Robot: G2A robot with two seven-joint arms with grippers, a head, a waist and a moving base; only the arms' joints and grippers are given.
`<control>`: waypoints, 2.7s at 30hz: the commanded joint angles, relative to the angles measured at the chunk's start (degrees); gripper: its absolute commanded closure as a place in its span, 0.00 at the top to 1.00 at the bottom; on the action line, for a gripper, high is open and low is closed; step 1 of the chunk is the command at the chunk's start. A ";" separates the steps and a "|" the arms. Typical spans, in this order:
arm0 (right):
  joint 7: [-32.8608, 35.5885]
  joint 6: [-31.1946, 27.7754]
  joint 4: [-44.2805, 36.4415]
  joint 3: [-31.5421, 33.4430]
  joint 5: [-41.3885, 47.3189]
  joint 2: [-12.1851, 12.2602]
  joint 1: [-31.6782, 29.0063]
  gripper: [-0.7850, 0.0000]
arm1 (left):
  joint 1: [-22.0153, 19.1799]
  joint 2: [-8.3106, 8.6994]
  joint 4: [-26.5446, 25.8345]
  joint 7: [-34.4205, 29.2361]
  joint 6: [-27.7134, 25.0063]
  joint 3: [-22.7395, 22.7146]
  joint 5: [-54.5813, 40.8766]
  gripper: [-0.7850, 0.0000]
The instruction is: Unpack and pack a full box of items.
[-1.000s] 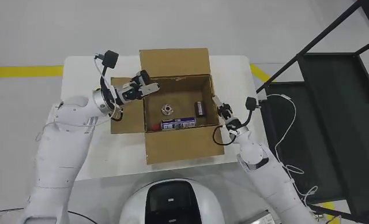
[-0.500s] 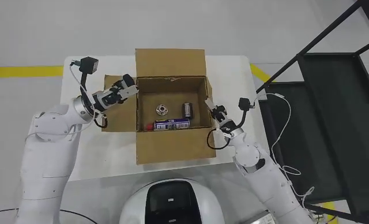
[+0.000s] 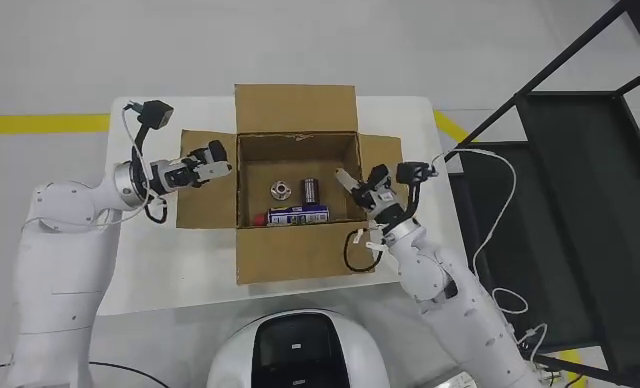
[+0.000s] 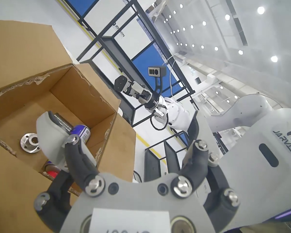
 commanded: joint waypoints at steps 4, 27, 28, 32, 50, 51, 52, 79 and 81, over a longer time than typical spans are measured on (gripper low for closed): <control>6.21 3.53 0.58 -4.67 -10.21 -0.37 4.05 1.00 | -0.24 1.82 0.01 -2.37 2.39 -0.04 -4.34 1.00; 7.81 5.71 2.31 -8.07 -14.54 -1.07 6.88 1.00 | -1.62 4.81 0.69 -3.76 3.78 1.02 -8.36 1.00; 7.81 5.71 2.31 -8.07 -14.54 -1.07 6.88 1.00 | -1.62 4.81 0.69 -3.76 3.78 1.02 -8.36 1.00; 7.81 5.71 2.31 -8.07 -14.54 -1.07 6.88 1.00 | -1.62 4.81 0.69 -3.76 3.78 1.02 -8.36 1.00; 7.81 5.71 2.31 -8.07 -14.54 -1.07 6.88 1.00 | -1.62 4.81 0.69 -3.76 3.78 1.02 -8.36 1.00; 7.81 5.71 2.31 -8.07 -14.54 -1.07 6.88 1.00 | -1.62 4.81 0.69 -3.76 3.78 1.02 -8.36 1.00; 7.81 5.71 2.31 -8.07 -14.54 -1.07 6.88 1.00 | -1.62 4.81 0.69 -3.76 3.78 1.02 -8.36 1.00; 31.41 20.77 7.64 -14.37 -5.02 -4.28 22.50 1.00 | -4.84 6.70 4.00 -1.56 1.96 -3.35 2.30 1.00; 34.67 24.93 10.36 -16.49 -4.83 -5.11 25.44 1.00 | -5.00 6.88 4.22 -1.45 1.49 -3.28 3.01 1.00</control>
